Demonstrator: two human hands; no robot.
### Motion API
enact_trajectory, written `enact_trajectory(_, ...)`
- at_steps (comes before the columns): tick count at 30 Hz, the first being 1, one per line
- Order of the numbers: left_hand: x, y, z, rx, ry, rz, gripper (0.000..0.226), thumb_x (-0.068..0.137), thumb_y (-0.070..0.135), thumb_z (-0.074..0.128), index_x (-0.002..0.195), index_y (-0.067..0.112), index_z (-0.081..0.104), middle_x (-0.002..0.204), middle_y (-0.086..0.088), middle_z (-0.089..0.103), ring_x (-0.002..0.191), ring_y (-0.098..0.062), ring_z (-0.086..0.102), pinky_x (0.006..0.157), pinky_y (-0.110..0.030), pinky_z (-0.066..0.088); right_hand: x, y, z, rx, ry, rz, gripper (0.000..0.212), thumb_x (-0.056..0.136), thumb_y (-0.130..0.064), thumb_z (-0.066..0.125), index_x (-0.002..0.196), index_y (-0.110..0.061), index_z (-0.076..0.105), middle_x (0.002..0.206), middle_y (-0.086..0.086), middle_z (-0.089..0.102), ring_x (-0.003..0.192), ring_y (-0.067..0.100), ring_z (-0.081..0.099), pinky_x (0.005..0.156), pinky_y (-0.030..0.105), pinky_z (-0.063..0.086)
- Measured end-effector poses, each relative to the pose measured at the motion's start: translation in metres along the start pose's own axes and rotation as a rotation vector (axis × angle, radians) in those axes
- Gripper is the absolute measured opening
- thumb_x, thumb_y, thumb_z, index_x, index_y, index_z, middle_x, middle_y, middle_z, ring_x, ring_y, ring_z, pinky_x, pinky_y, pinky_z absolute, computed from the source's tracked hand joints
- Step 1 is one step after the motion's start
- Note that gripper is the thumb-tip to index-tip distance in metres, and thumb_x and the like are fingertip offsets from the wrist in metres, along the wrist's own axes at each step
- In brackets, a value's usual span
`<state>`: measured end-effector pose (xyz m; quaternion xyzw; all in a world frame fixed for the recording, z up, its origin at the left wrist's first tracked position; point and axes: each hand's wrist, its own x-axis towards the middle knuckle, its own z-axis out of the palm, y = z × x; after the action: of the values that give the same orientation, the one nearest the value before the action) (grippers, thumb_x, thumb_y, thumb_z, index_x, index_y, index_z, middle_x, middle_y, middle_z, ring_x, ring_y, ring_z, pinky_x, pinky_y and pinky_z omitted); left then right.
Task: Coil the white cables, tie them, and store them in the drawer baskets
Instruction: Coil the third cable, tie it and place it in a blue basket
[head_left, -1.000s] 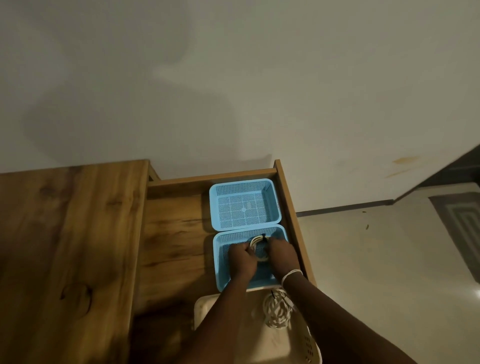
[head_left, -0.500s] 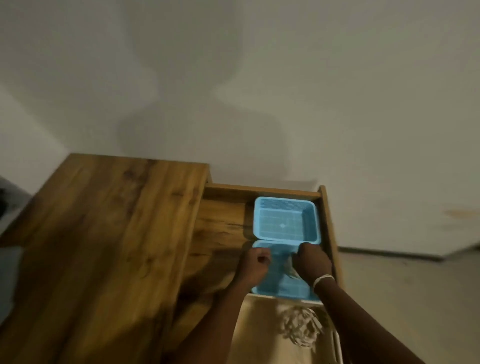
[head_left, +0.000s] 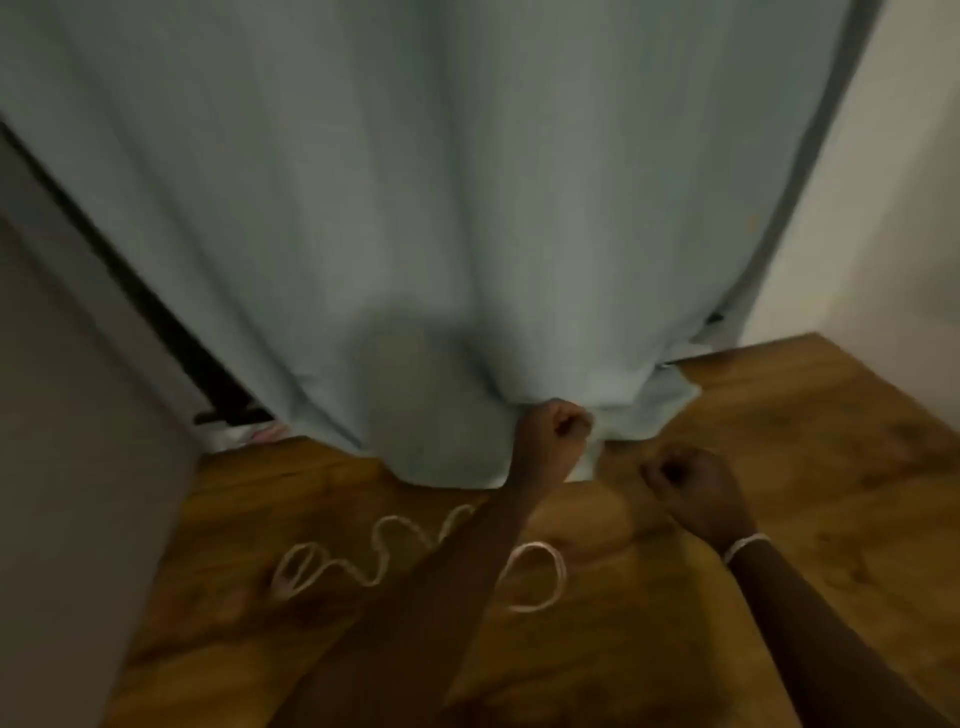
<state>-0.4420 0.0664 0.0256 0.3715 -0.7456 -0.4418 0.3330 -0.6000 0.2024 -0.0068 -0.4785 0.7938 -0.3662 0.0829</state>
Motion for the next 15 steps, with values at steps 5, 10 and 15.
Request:
enact_trajectory(5, -0.019, -0.087, -0.155, 0.213, 0.315, -0.172, 0.017, 0.083, 0.026, 0.072, 0.087, 0.011, 0.068, 0.085, -0.003, 0.069, 0.076, -0.015, 0.061, 0.071, -0.023, 0.045, 0.02, -0.115, 0.117, 0.097, -0.327, -0.204, 0.014, 0.079, -0.029, 0.071, 0.071, -0.02, 0.066, 0.07, -0.009, 0.068, 0.069, 0.002, 0.064, 0.072, 0.025, 0.053)
enact_trajectory(10, -0.066, -0.168, -0.274, 0.445, 0.214, -0.43, 0.039, 0.081, 0.033, 0.053, 0.104, 0.005, 0.067, 0.111, -0.007, 0.065, 0.101, -0.023, 0.058, 0.086, -0.031, 0.044, 0.012, -0.201, 0.197, 0.006, -0.607, -0.273, 0.011, 0.083, -0.011, 0.068, 0.093, -0.015, 0.071, 0.085, -0.004, 0.068, 0.078, 0.01, 0.062, 0.081, 0.031, 0.055)
enact_trajectory(15, -0.105, -0.233, -0.315, 0.384, -0.097, -0.606, 0.065, 0.073, 0.01, 0.08, 0.132, 0.002, 0.055, 0.141, -0.016, 0.05, 0.13, -0.032, 0.048, 0.105, -0.042, 0.044, 0.0, -0.239, 0.255, -0.087, -0.794, -0.363, 0.023, 0.082, -0.023, 0.069, 0.095, -0.005, 0.071, 0.092, 0.012, 0.072, 0.079, 0.012, 0.063, 0.078, 0.023, 0.053)
